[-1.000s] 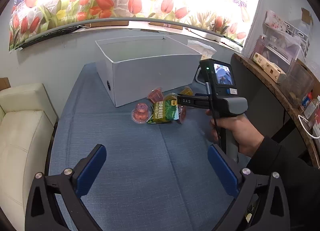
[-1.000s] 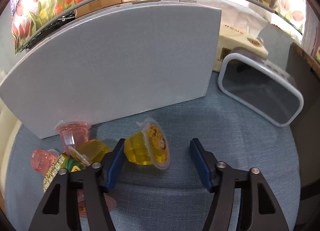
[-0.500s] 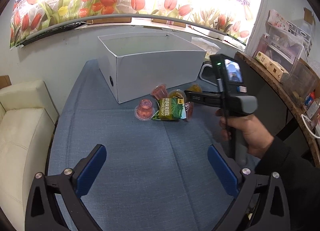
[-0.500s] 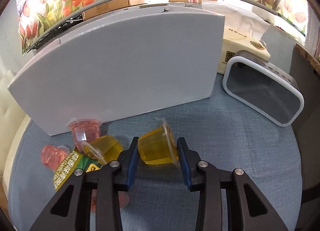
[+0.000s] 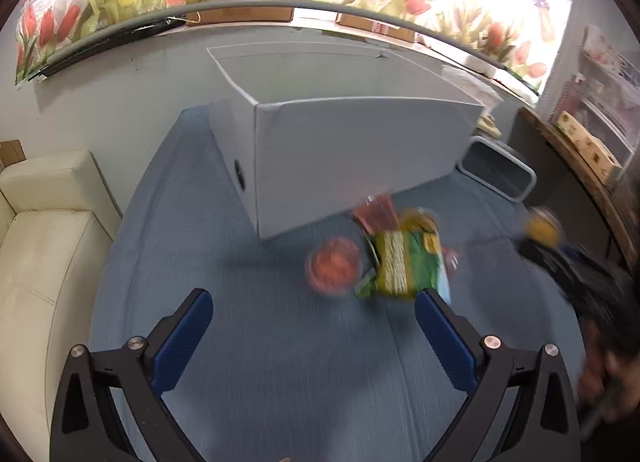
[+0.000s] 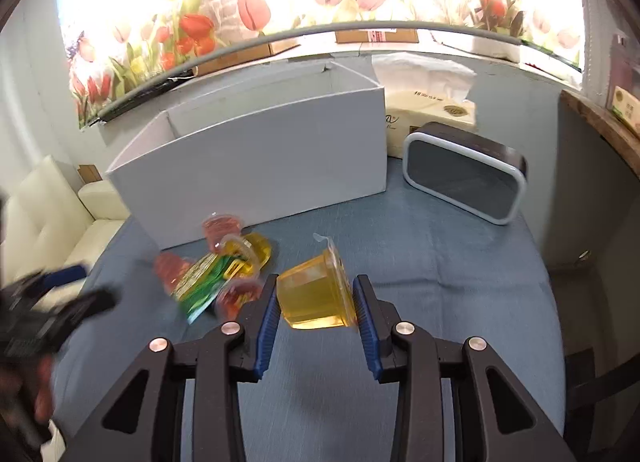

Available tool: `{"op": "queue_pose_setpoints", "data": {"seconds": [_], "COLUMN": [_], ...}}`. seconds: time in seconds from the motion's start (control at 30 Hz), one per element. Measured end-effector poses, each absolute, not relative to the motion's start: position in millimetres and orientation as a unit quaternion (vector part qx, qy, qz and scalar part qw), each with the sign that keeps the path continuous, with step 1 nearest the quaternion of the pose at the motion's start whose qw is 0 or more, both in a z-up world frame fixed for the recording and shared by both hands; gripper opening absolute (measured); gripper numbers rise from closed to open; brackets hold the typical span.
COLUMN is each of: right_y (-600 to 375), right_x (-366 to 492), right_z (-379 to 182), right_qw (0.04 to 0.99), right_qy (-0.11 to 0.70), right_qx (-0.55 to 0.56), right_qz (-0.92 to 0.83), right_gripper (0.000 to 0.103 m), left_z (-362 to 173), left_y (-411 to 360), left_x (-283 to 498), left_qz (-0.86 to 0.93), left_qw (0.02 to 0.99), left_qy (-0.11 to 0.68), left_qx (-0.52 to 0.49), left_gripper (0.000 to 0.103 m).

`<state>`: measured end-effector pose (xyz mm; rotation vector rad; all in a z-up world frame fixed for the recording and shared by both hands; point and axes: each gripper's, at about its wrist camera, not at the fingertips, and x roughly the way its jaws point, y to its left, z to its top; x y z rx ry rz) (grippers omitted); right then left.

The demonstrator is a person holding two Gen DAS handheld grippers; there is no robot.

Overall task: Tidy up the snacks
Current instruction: 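Grasp a yellow jelly cup with the right gripper while the left grasps a red jelly cup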

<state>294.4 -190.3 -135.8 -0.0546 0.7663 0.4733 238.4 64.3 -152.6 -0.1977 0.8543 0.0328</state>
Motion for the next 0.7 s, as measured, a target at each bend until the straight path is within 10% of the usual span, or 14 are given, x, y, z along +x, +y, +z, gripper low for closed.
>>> {"op": "queue_pose_setpoints", "data": {"seconds": [0.7], "right_y": [-202], "right_x": [258], "right_z": [-125], "right_qw": [0.902], "right_qy": [0.351], "right_qx": [-0.023], "right_qz": [0.248], "right_gripper": [0.039], "left_z": [-203], "left_y": [57], "left_x": [304], "left_qz": [0.057], "left_qw": [0.887], "left_qy": [0.455], "left_qx": [-0.058], "left_gripper": [0.081]}}
